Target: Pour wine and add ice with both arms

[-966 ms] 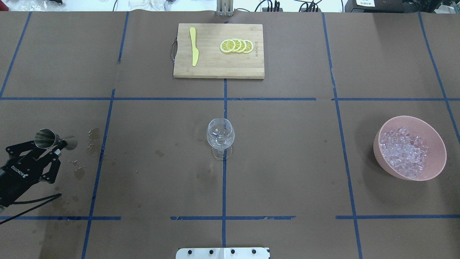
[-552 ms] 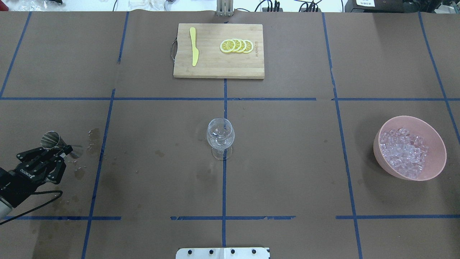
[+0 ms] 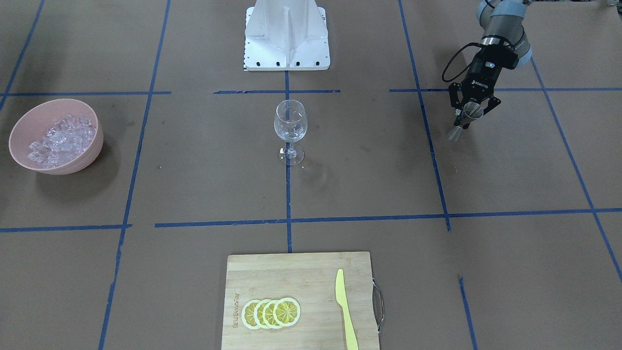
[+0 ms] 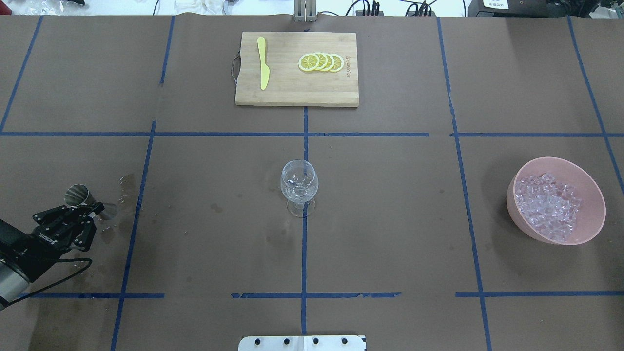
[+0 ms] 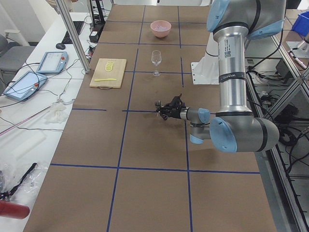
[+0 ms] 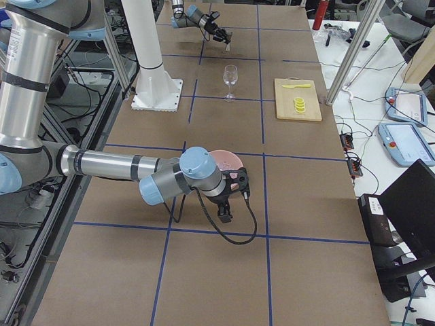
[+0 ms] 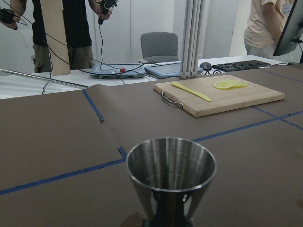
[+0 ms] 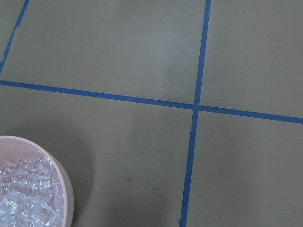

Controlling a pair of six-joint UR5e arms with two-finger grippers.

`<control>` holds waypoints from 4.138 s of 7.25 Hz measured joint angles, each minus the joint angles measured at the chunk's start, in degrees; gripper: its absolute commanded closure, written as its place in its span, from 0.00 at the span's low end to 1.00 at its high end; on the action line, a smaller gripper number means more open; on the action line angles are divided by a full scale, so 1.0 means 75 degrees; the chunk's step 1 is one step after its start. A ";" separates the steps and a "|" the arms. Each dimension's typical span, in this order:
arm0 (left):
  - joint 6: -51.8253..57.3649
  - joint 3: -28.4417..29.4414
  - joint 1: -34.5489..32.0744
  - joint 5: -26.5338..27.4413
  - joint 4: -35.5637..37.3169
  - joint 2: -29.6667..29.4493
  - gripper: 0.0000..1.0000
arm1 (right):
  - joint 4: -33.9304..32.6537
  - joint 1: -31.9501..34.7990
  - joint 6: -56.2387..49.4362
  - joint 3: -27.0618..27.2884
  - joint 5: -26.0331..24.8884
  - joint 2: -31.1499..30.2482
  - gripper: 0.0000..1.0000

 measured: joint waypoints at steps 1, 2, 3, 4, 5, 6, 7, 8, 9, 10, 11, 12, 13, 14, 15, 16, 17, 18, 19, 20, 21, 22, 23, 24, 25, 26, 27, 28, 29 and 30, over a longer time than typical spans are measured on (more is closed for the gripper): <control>0.0005 0.0196 0.0012 0.0068 0.0002 -0.0166 1.00 | 0.0000 -0.0001 0.0001 0.0000 0.0000 -0.0004 0.00; 0.0011 0.0283 0.0020 0.0101 0.0002 -0.0254 1.00 | 0.0000 -0.0001 0.0001 0.0000 0.0000 -0.0007 0.00; 0.0018 0.0310 0.0024 0.0106 0.0006 -0.0318 1.00 | 0.0002 0.0001 0.0001 0.0003 0.0000 -0.0008 0.00; 0.0024 0.0318 0.0027 0.0095 0.0010 -0.0380 1.00 | 0.0008 0.0005 0.0001 0.0005 0.0000 -0.0008 0.00; 0.0024 0.0325 0.0027 0.0078 0.0019 -0.0431 1.00 | 0.0010 0.0006 0.0001 0.0005 0.0000 -0.0008 0.00; 0.0023 0.0329 0.0027 0.0070 0.0032 -0.0471 1.00 | 0.0011 0.0003 0.0001 0.0008 0.0000 -0.0008 0.00; 0.0025 0.0336 0.0028 0.0067 0.0046 -0.0492 1.00 | 0.0009 0.0003 0.0001 0.0010 0.0000 -0.0009 0.00; 0.0033 0.0346 0.0028 0.0063 0.0078 -0.0503 0.99 | 0.0004 0.0006 0.0001 0.0010 0.0000 -0.0008 0.00; 0.0055 0.0352 0.0031 0.0058 0.0124 -0.0506 0.91 | 0.0002 0.0008 0.0001 0.0005 0.0000 -0.0008 0.00; 0.0083 0.0355 0.0035 0.0055 0.0150 -0.0510 0.86 | 0.0001 0.0010 0.0001 0.0002 0.0000 -0.0009 0.00; 0.0100 0.0361 0.0042 0.0054 0.0161 -0.0510 0.75 | 0.0000 0.0010 0.0001 0.0001 0.0000 -0.0009 0.00; 0.0106 0.0365 0.0044 0.0054 0.0165 -0.0510 0.66 | 0.0000 0.0010 0.0001 0.0001 0.0000 -0.0009 0.00; 0.0108 0.0375 0.0044 0.0054 0.0166 -0.0514 0.57 | 0.0002 0.0010 0.0001 0.0000 0.0000 -0.0009 0.00; 0.0110 0.0387 0.0047 0.0054 0.0166 -0.0518 0.41 | 0.0007 0.0010 0.0001 0.0000 0.0000 -0.0008 0.00; 0.0108 0.0397 0.0050 0.0054 0.0164 -0.0520 0.16 | 0.0010 0.0008 0.0001 0.0000 0.0000 -0.0008 0.00; 0.0103 0.0400 0.0049 0.0056 0.0153 -0.0529 0.00 | 0.0009 0.0004 0.0001 0.0000 0.0000 -0.0008 0.00; 0.0097 0.0396 0.0040 0.0066 0.0131 -0.0540 0.00 | 0.0004 0.0003 0.0001 0.0000 0.0000 -0.0008 0.00; 0.0076 0.0360 0.0026 0.0091 0.0095 -0.0546 0.00 | 0.0001 0.0006 0.0001 0.0002 0.0000 -0.0008 0.00; 0.0052 0.0315 -0.0003 0.0166 0.0051 -0.0538 0.00 | 0.0003 0.0006 0.0001 0.0006 0.0000 -0.0008 0.00; 0.0044 0.0247 -0.0047 0.0328 0.0007 -0.0515 0.00 | 0.0005 0.0003 0.0001 0.0010 0.0000 -0.0009 0.00; 0.0041 0.0097 -0.0080 0.0580 -0.0018 -0.0492 0.00 | 0.0003 0.0003 0.0001 0.0010 0.0000 -0.0008 0.00; 0.0042 -0.0087 -0.0093 0.0866 -0.0027 -0.0488 0.00 | 0.0003 0.0006 0.0001 0.0011 0.0000 -0.0009 0.00; 0.0055 -0.0287 -0.0101 0.1143 -0.0031 -0.0492 0.00 | 0.0007 0.0006 0.0001 0.0011 0.0000 -0.0008 0.00; 0.0079 -0.0477 -0.0134 0.1322 -0.0032 -0.0493 0.00 | 0.0008 0.0005 0.0001 0.0012 0.0000 -0.0008 0.00; 0.0111 -0.0594 -0.0240 0.1372 -0.0032 -0.0487 0.00 | 0.0004 0.0007 -0.0001 0.0012 0.0000 -0.0006 0.00; 0.0233 -0.0646 -0.0508 0.1186 -0.0025 -0.0466 0.00 | 0.0004 0.0007 -0.0006 0.0012 0.0000 -0.0002 0.00; 0.0463 -0.0658 -0.1044 0.0528 0.0019 -0.0433 0.00 | 0.0007 0.0004 -0.0009 0.0012 -0.0003 0.0001 0.00; 0.0708 -0.0655 -0.1897 -0.0635 0.0231 -0.0405 0.00 | 0.0007 0.0003 -0.0010 0.0011 -0.0008 0.0002 0.00; 0.0936 -0.0659 -0.3044 -0.2169 0.0773 -0.0408 0.00 | 0.0007 0.0006 -0.0010 0.0010 -0.0010 0.0000 0.00; 0.1141 -0.0684 -0.4222 -0.3709 0.1479 -0.0452 0.00 | 0.0009 0.0006 -0.0010 0.0005 -0.0009 -0.0001 0.00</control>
